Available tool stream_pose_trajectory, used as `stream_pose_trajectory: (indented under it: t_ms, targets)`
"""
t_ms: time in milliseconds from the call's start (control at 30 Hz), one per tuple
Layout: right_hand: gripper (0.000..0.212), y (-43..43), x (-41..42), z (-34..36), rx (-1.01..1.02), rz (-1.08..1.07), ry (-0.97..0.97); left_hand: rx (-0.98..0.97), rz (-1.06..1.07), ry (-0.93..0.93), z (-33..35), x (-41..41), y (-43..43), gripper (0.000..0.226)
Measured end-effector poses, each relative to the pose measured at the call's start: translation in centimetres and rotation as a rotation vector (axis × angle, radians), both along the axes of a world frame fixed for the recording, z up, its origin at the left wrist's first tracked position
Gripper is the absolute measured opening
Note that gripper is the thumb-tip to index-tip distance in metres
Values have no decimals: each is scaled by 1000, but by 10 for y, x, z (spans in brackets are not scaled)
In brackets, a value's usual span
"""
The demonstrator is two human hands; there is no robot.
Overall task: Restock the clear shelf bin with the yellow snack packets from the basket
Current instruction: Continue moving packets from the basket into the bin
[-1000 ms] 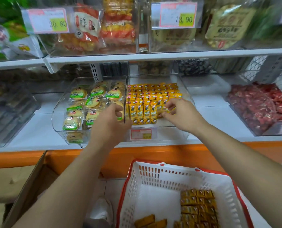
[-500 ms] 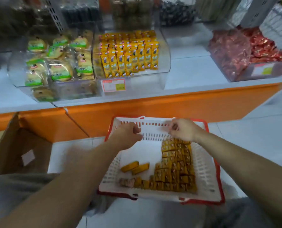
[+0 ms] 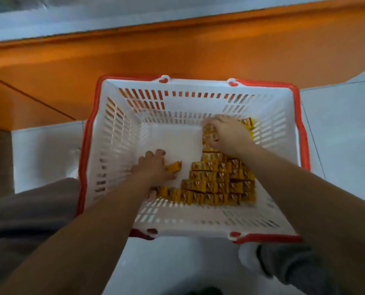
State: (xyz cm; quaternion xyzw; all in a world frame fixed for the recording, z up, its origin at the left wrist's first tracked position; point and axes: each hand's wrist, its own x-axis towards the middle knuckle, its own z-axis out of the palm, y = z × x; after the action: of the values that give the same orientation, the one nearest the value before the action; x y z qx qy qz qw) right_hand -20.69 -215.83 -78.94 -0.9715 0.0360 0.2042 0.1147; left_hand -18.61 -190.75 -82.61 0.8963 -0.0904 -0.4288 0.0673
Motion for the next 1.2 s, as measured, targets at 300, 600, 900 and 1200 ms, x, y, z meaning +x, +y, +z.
stream_pose_trajectory:
  t_ms: [300, 600, 900, 1200]
  targets:
    - [55, 1, 5, -32, -263, 39, -13, -70, -8, -21, -35, 3, 2, 72]
    - [69, 2, 19, -30, -303, 24, 161, -392, 547, 130, -37, 16, -2, 73]
    - [75, -4, 14, -21, -234, 20, -40, -504, 690, 226, -29, 17, -17, 60]
    - [50, 22, -5, 14, 513, -641, -57, -799, 968, 354, 14, 19, -35, 57]
